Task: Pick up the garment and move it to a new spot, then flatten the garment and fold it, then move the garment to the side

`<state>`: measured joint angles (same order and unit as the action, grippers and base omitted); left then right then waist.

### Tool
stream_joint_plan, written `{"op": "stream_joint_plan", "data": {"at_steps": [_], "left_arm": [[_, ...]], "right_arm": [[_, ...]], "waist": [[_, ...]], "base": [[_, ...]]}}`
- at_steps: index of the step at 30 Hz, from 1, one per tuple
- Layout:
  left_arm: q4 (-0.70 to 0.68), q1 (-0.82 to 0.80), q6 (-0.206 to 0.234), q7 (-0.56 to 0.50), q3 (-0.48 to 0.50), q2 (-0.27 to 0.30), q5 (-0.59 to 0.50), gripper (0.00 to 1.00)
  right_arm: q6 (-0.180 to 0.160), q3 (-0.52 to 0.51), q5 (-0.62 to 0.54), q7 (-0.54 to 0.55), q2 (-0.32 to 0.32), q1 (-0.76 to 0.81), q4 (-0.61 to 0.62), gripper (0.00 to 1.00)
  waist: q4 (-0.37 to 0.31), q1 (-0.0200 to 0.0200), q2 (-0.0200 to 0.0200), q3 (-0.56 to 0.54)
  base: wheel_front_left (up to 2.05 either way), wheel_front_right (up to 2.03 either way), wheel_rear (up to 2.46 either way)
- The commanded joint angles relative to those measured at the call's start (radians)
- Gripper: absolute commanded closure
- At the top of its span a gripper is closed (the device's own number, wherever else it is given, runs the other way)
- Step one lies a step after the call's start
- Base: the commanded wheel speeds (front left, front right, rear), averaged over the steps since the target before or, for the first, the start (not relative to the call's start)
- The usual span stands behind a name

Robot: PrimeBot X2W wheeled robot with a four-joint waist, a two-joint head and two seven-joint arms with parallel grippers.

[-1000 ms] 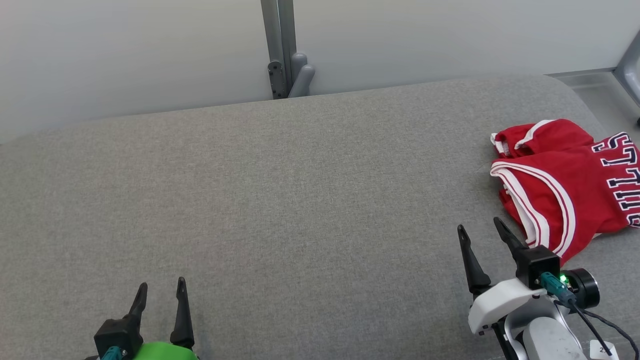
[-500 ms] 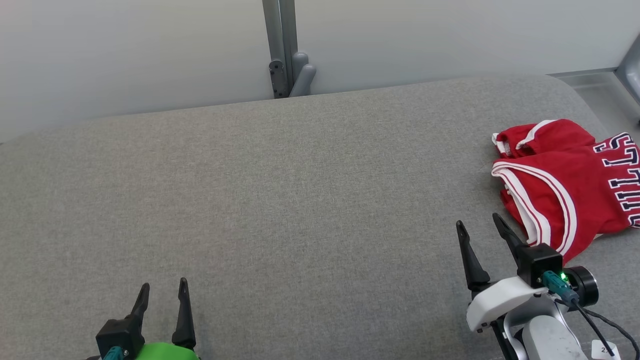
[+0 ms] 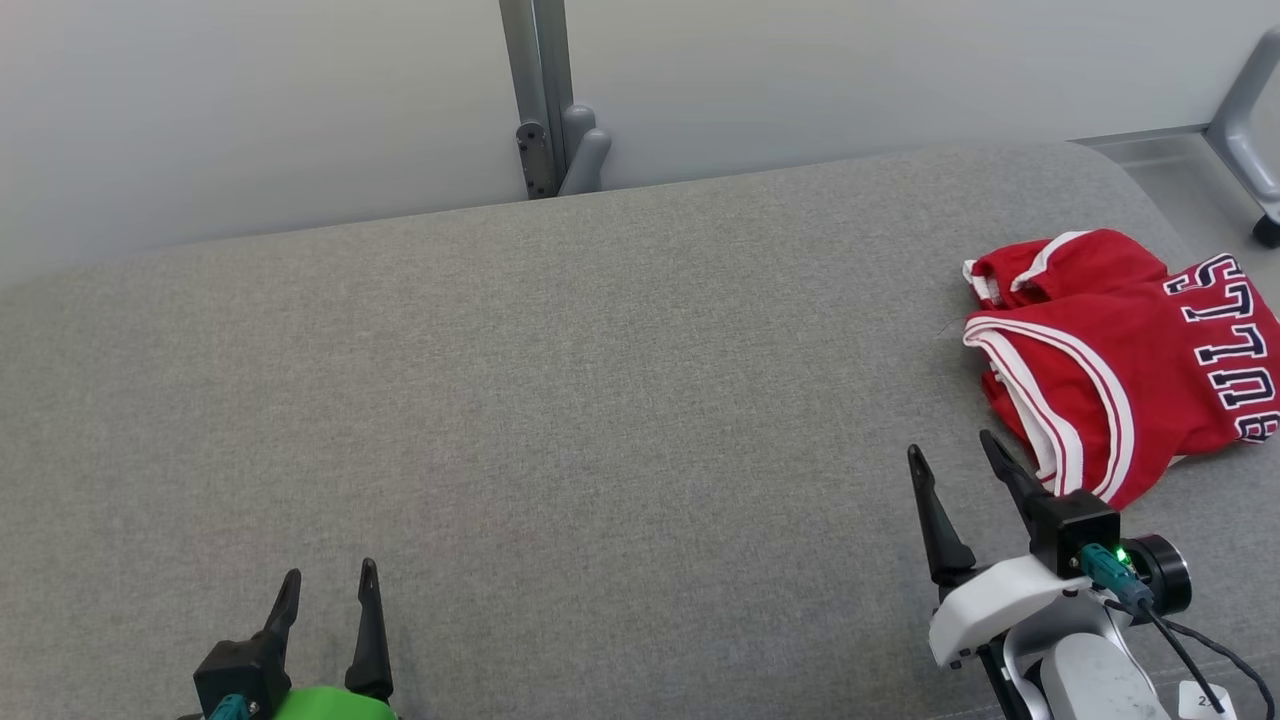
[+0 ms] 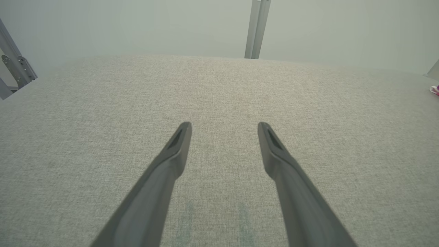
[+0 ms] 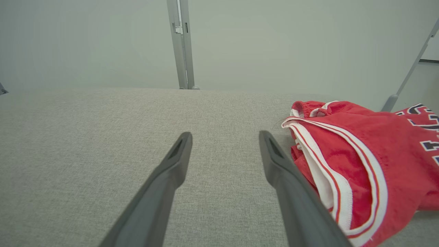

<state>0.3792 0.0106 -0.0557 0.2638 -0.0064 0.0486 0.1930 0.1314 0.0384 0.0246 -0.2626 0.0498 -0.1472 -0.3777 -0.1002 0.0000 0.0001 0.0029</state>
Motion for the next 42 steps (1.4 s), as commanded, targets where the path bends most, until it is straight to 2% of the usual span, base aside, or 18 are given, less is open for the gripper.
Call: {"op": "stream_joint_plan", "data": {"at_steps": [1,5,6,11,42], "left_arm": [[0.000,0.003,-0.002,0.000,-0.002,0.005,0.005,0.00],[0.006,0.002,-0.011,0.000,-0.006,0.005,0.022,0.00],[0.007,0.000,-0.007,0.000,-0.005,0.000,0.017,1.00],[0.049,0.001,-0.008,-0.005,-0.001,-0.007,0.032,1.00],[-0.022,-0.048,-0.034,-0.141,0.041,-0.003,0.554,1.00]], "right_arm": [[-0.002,0.004,-0.004,-0.002,0.002,0.005,-0.001,0.00],[-0.002,0.008,0.000,-0.002,0.003,0.007,-0.002,0.00],[0.000,0.008,0.000,0.000,0.000,0.000,0.000,1.00],[0.000,0.004,0.013,0.007,-0.006,0.021,-0.038,1.00],[0.000,-0.057,0.604,0.148,-0.003,0.023,0.027,1.00]], "waist": [[0.000,0.0000,-0.0001,0.001],[0.000,0.0000,-0.0001,0.003],[0.000,0.0000,-0.0001,0.003],[0.001,0.0000,-0.0001,0.003],[0.025,0.0000,-0.0001,0.002]], "base": [[0.00,0.00,0.00],[0.00,0.00,0.00],[0.00,0.00,0.00],[0.00,0.00,0.00],[0.00,0.00,0.00]]}}
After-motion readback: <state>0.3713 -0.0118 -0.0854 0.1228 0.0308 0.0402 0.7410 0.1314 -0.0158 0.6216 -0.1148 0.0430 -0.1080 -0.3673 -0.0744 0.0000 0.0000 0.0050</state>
